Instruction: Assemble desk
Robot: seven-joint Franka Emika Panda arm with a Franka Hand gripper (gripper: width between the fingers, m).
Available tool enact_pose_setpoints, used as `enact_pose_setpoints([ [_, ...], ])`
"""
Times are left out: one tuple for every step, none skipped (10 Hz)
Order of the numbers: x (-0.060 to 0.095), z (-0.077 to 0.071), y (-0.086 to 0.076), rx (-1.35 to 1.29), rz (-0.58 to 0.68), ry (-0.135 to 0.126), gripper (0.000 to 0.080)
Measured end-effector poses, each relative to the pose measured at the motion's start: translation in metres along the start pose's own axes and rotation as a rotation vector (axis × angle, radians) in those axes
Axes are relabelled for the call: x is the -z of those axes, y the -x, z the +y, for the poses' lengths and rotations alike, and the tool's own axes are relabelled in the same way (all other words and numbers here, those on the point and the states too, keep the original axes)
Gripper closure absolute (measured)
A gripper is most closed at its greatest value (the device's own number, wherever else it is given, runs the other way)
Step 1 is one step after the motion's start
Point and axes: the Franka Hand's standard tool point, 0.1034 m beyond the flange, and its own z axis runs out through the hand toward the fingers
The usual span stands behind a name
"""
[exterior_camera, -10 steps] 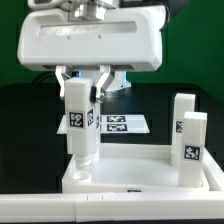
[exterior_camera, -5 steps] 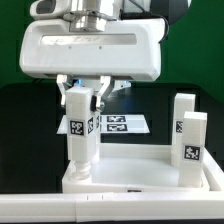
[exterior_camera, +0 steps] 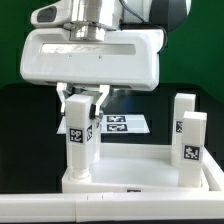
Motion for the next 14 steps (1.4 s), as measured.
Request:
enact_pose_setpoints([
  [-0.002,0.001,0.001,0.000,0.000,0.003,0.0515],
  [-0.002,0.002,0.002,0.002,0.002,0.005,0.0515],
  [-0.002,0.002,0.002,0.002,0.002,0.005,0.0457],
  [-0.003,0.002,0.002,0.002,0.002,0.005,0.0309],
  [-0.003,0.002,0.002,0.002,0.002,0.005,0.0309],
  [-0.003,0.002,0.002,0.002,0.002,0.005,0.0177],
  [-0.003,0.003,0.001,0.003,-0.009,0.006,0.0177],
  [0.003,0.008,-0.008,-0.006,-0.083,-0.006,0.0154],
  [0.005,0.012,-0.020,-0.011,-0.077,-0.009,0.0154],
  [0.002,0.018,-0.018,-0.011,-0.167,-0.013,0.0151],
  [0.003,0.021,-0.024,-0.032,-0.277,-0.027,0.0151],
  [0.004,0.019,-0.027,-0.041,-0.344,-0.036,0.0151],
  [0.004,0.015,-0.023,-0.057,-0.406,-0.037,0.0151],
  [0.003,0.011,-0.017,-0.074,-0.452,-0.033,0.0151],
])
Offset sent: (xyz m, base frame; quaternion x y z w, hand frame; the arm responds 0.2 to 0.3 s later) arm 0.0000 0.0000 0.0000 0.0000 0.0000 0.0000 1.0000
